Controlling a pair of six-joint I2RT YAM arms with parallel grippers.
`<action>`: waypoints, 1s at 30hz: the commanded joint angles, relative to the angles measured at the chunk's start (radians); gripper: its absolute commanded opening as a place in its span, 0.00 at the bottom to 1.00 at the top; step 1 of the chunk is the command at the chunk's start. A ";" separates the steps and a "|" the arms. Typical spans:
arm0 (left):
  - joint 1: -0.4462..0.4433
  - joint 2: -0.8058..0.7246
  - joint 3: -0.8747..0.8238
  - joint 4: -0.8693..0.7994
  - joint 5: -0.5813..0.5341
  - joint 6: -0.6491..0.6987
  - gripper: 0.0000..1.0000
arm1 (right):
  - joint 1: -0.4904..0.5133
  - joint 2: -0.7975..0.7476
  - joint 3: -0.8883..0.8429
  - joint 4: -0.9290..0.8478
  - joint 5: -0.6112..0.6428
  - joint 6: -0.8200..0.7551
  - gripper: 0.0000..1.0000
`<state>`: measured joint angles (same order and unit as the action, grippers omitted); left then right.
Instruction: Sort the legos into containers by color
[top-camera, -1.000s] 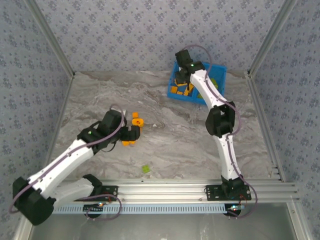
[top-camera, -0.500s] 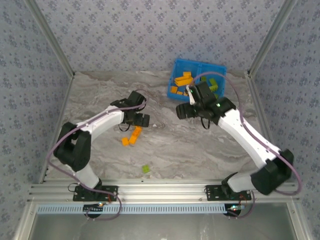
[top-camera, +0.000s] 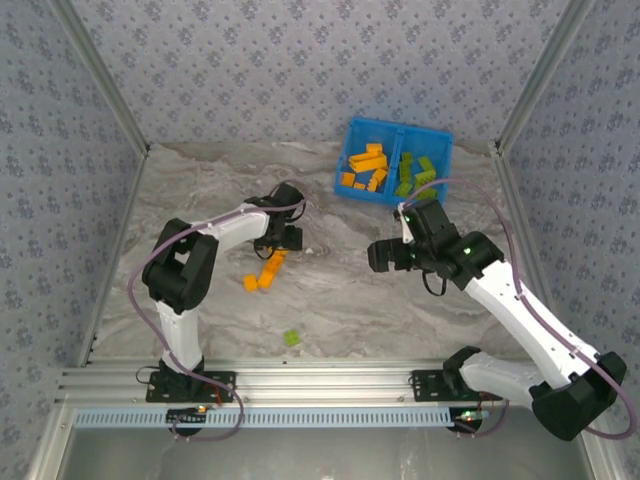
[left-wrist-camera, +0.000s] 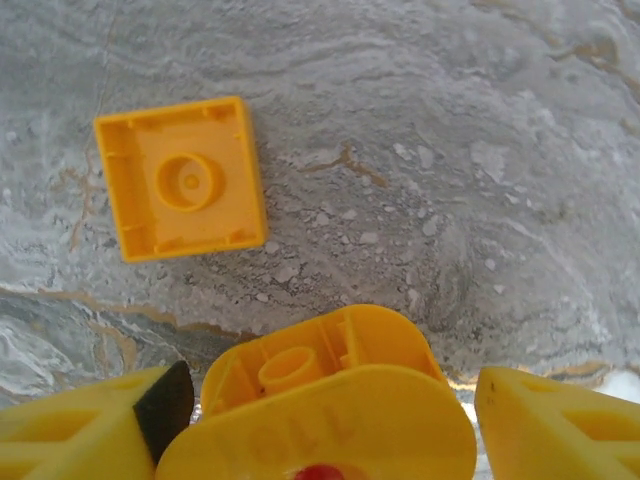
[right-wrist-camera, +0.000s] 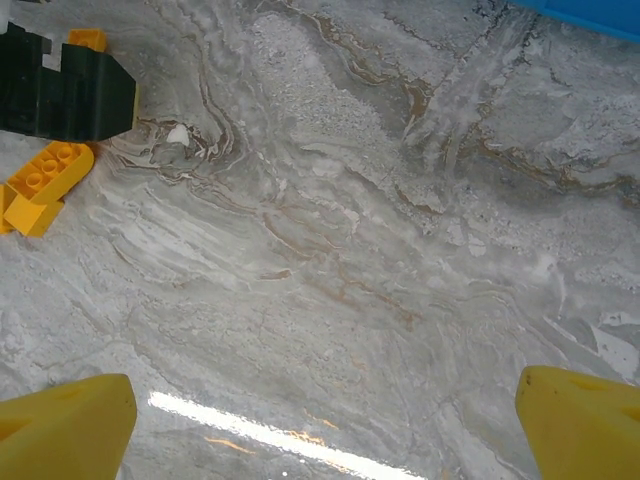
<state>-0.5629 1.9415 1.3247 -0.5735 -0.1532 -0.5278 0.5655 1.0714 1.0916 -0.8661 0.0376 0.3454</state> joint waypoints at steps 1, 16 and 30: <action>0.003 0.011 -0.015 0.016 -0.003 -0.043 0.62 | 0.007 -0.028 0.014 -0.048 0.032 0.035 1.00; -0.146 -0.130 0.299 -0.054 0.046 0.038 0.48 | 0.006 -0.161 0.026 -0.079 0.152 0.125 1.00; -0.181 0.468 1.145 0.003 0.005 0.240 0.51 | 0.002 -0.246 -0.012 -0.117 0.171 0.176 1.00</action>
<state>-0.7414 2.3314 2.3653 -0.5533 -0.1360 -0.3573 0.5655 0.8417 1.0924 -0.9447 0.1829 0.4942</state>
